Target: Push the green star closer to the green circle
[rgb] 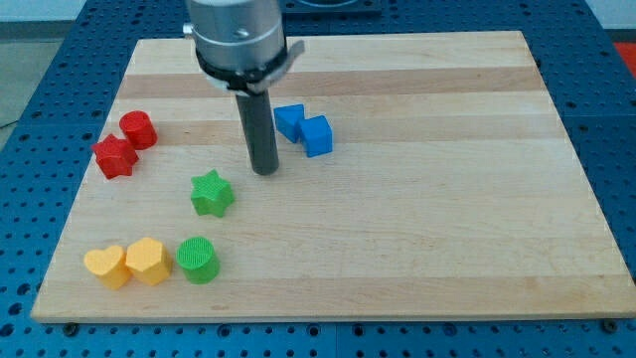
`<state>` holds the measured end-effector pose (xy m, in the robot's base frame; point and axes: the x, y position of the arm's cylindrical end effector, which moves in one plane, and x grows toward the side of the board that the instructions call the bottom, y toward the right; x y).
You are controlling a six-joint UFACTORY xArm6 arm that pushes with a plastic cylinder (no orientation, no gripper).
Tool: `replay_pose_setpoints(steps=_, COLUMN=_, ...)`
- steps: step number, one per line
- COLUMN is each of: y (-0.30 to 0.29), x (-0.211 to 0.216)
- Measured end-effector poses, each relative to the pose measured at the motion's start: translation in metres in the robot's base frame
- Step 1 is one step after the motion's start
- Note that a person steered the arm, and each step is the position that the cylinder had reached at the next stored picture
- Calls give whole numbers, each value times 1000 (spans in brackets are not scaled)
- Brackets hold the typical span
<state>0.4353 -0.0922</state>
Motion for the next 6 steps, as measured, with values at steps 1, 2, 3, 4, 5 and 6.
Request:
replay_pose_setpoints(steps=1, y=-41, x=-1)
replay_pose_setpoints(steps=2, y=-41, x=18)
replay_pose_setpoints(steps=3, y=-38, x=48)
replay_pose_setpoints(steps=4, y=-37, x=65)
replay_pose_setpoints(steps=5, y=-34, x=57)
replay_pose_setpoints(steps=6, y=-4, x=47)
